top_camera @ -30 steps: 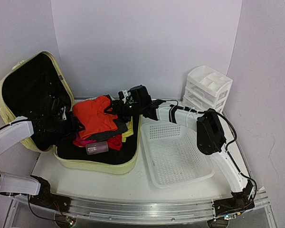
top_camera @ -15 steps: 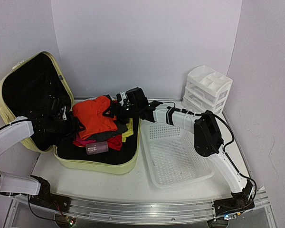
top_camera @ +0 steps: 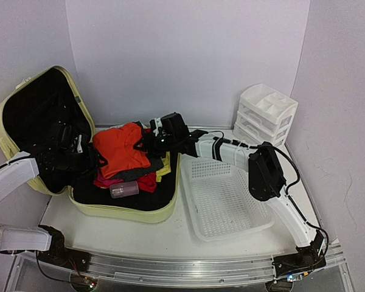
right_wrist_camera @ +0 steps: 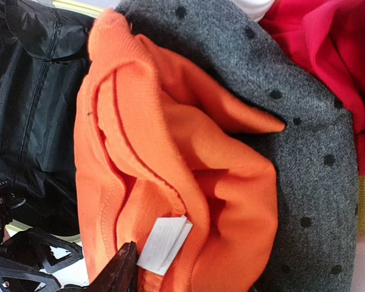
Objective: Open, take out, and arrange the luggage
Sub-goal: Pick up the clothes from the opened luggage.
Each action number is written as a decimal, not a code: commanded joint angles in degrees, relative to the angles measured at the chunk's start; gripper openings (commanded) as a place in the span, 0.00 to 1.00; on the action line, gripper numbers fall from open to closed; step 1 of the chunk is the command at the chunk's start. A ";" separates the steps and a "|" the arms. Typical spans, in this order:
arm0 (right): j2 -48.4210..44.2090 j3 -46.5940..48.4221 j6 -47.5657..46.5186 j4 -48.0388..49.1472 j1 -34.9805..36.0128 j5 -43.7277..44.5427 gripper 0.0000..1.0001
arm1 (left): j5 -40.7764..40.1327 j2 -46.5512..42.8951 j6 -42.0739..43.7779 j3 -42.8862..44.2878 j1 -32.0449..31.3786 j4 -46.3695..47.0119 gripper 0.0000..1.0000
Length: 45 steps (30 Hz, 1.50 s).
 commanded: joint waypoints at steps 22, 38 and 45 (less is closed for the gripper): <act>-7.53 -3.60 -1.55 -0.12 0.95 5.40 0.00 | 0.46 -2.89 1.03 -1.25 0.32 -0.28 0.67; -15.40 -12.37 1.08 -0.72 0.91 4.17 0.00 | 6.32 0.09 -0.29 -2.98 0.32 5.43 0.66; -14.82 -11.00 0.82 -0.72 0.83 4.30 0.00 | 7.85 5.34 -2.41 -3.44 0.32 10.65 0.58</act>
